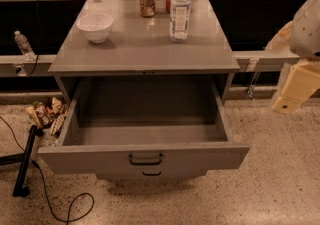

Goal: Close top drawer

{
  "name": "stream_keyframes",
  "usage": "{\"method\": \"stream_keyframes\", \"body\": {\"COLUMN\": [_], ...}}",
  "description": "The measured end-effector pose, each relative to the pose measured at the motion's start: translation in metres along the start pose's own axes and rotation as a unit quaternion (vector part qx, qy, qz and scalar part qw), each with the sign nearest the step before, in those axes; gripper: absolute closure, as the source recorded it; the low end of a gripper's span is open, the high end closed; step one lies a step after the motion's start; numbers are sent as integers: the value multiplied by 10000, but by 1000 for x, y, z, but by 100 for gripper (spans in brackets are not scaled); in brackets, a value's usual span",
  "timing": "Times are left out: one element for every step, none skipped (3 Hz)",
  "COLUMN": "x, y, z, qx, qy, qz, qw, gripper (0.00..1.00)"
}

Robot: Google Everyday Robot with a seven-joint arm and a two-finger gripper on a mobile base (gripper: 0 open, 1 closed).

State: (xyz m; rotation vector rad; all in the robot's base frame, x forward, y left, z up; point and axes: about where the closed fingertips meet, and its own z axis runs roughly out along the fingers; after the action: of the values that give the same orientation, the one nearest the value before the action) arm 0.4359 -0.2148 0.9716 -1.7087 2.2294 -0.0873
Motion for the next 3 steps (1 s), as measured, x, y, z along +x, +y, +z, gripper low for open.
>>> {"method": "stream_keyframes", "body": {"x": [2, 6, 6], "y": [24, 60, 103], "z": [33, 83, 148], "qx": [-179, -559, -782], "qy": [-237, -708, -1385], "qz": [179, 359, 545], "qw": [9994, 9953, 9858], "gripper": [51, 75, 100]}}
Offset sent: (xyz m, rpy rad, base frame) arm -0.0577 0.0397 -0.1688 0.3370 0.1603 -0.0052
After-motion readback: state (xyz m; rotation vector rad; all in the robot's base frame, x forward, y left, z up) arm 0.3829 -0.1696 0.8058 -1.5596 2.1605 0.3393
